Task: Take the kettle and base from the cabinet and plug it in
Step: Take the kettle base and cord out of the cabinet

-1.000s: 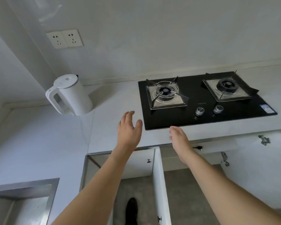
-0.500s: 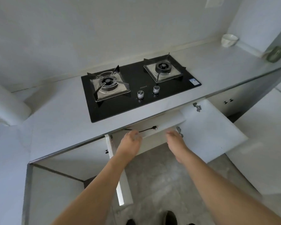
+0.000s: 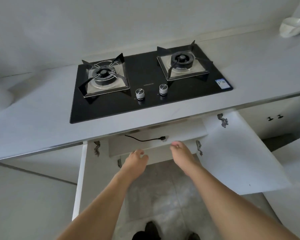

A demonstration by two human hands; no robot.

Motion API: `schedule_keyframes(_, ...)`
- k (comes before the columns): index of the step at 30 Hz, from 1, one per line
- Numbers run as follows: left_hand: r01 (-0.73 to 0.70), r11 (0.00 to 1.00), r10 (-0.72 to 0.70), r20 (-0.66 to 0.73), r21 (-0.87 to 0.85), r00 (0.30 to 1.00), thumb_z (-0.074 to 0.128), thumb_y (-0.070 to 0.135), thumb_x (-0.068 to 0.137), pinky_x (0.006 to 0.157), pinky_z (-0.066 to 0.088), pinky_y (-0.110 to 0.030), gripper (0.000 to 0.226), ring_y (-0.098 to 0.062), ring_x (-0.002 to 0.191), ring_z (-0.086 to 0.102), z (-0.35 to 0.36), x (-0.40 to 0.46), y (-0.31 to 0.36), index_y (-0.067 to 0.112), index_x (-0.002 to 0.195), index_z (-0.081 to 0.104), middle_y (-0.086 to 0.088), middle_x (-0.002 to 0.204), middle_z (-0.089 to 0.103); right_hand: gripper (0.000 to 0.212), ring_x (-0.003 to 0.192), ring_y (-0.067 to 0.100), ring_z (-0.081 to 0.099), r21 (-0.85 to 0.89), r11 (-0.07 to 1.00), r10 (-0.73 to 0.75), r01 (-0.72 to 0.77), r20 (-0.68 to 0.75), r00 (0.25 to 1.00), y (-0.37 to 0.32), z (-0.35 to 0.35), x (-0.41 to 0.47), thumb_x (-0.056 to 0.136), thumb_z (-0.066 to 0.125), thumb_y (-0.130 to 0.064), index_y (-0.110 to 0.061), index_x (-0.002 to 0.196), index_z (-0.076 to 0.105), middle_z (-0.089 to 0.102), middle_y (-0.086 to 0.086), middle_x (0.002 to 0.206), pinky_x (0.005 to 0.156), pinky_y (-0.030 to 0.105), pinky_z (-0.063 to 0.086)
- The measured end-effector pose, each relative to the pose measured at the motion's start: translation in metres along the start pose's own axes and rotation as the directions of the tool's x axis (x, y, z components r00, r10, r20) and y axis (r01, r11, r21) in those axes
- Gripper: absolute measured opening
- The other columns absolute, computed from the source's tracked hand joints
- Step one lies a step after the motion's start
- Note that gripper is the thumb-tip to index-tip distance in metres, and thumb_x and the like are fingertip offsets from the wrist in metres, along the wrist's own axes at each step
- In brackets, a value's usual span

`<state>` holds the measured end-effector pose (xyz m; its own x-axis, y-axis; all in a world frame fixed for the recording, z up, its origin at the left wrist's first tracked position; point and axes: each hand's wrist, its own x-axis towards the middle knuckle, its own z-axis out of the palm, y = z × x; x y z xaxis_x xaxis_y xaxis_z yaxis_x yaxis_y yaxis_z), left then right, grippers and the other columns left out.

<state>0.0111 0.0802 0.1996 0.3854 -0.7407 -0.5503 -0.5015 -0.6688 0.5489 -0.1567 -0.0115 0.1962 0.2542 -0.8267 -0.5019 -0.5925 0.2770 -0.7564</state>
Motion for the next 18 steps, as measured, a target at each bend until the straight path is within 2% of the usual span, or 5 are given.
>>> schedule_keyframes(3, 0.036, 0.999, -0.038, -0.065, -0.034, 0.997, 0.038, 0.038, 0.093, 0.086, 0.046, -0.036, 0.048, -0.029, 0.114, 0.053, 0.039, 0.050, -0.023, 0.025, 0.139, 0.044, -0.006, 0.138, 0.047, 0.040, 0.118, 0.020, 0.054, -0.048, 0.995, -0.092, 0.092, 0.005, 0.996, 0.032, 0.020, 0.053, 0.096, 0.037, -0.028, -0.017, 0.133, 0.048, 0.052, 0.001, 0.139, 0.087, 0.030, 0.042)
schedule_keyframes(7, 0.033, 0.996, -0.048, -0.181, -0.084, 0.982, 0.038, 0.035, 0.094, 0.085, 0.042, -0.035, 0.049, -0.030, 0.119, 0.051, 0.096, 0.128, -0.061, 0.024, 0.141, 0.041, -0.007, 0.141, 0.046, 0.038, 0.104, 0.017, 0.057, -0.112, 0.968, -0.224, 0.222, -0.001, 0.975, 0.087, 0.060, 0.137, 0.097, 0.038, -0.029, -0.023, 0.133, 0.049, 0.048, 0.000, 0.138, 0.080, 0.031, 0.047)
schedule_keyframes(10, -0.011, 0.980, -0.046, -0.279, -0.197, 0.959, 0.040, 0.031, 0.096, 0.091, 0.040, -0.031, 0.047, -0.031, 0.122, 0.051, 0.129, 0.178, -0.088, 0.020, 0.142, 0.041, -0.009, 0.143, 0.045, 0.037, 0.115, 0.020, 0.054, -0.255, 0.895, -0.386, 0.365, -0.035, 0.922, 0.118, 0.087, 0.187, 0.095, 0.043, -0.021, -0.019, 0.131, 0.051, 0.050, 0.001, 0.137, 0.095, 0.036, 0.046)
schedule_keyframes(13, -0.106, 0.958, -0.025, -0.448, -0.265, 0.893, 0.044, 0.026, 0.097, 0.089, 0.035, -0.027, 0.044, -0.031, 0.124, 0.050, 0.150, 0.225, -0.111, 0.015, 0.140, 0.046, -0.012, 0.142, 0.048, 0.038, 0.123, 0.024, 0.050, -0.451, 0.727, -0.592, 0.518, -0.031, 0.805, 0.140, 0.108, 0.236, 0.094, 0.048, -0.019, -0.013, 0.131, 0.052, 0.052, 0.004, 0.137, 0.104, 0.038, 0.038)
schedule_keyframes(18, -0.284, 0.931, 0.054, -0.680, -0.231, 0.731, 0.048, 0.017, 0.094, 0.095, 0.044, -0.036, 0.037, -0.031, 0.113, 0.054, 0.162, 0.275, -0.139, 0.006, 0.128, 0.056, -0.017, 0.127, 0.056, 0.051, 0.135, 0.024, 0.037, -0.643, 0.529, -0.708, 0.555, 0.026, 0.705, 0.161, 0.135, 0.304, 0.093, 0.050, -0.035, -0.020, 0.141, 0.042, 0.041, 0.001, 0.147, 0.113, 0.040, 0.022)
